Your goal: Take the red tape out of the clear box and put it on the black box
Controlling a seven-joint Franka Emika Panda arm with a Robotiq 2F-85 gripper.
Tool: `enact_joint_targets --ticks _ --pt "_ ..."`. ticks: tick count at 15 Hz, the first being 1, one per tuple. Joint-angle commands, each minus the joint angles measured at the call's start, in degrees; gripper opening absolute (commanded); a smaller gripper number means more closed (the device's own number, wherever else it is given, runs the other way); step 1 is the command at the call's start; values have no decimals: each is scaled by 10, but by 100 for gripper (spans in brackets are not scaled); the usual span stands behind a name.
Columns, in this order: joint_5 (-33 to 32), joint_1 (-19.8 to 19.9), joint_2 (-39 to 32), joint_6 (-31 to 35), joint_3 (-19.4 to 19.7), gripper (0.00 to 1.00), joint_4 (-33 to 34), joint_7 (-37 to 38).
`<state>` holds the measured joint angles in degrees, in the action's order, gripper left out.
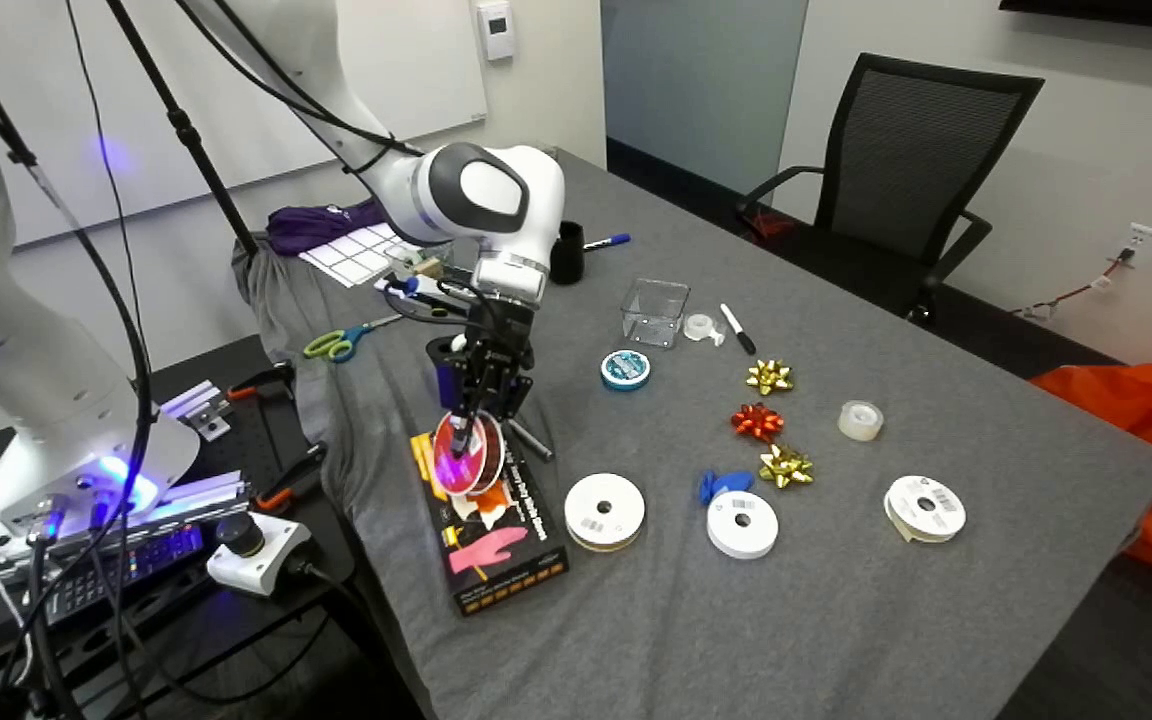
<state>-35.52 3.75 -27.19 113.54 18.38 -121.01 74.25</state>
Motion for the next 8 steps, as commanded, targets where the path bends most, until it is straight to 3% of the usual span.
enact_joint_targets --ticks 1,5,8 --pt "-9 15 15 18 -7 68 -20 -12" --pt "7 18 13 24 -11 97 -13 -11" --pt "36 24 17 52 -18 100 -12 -15"
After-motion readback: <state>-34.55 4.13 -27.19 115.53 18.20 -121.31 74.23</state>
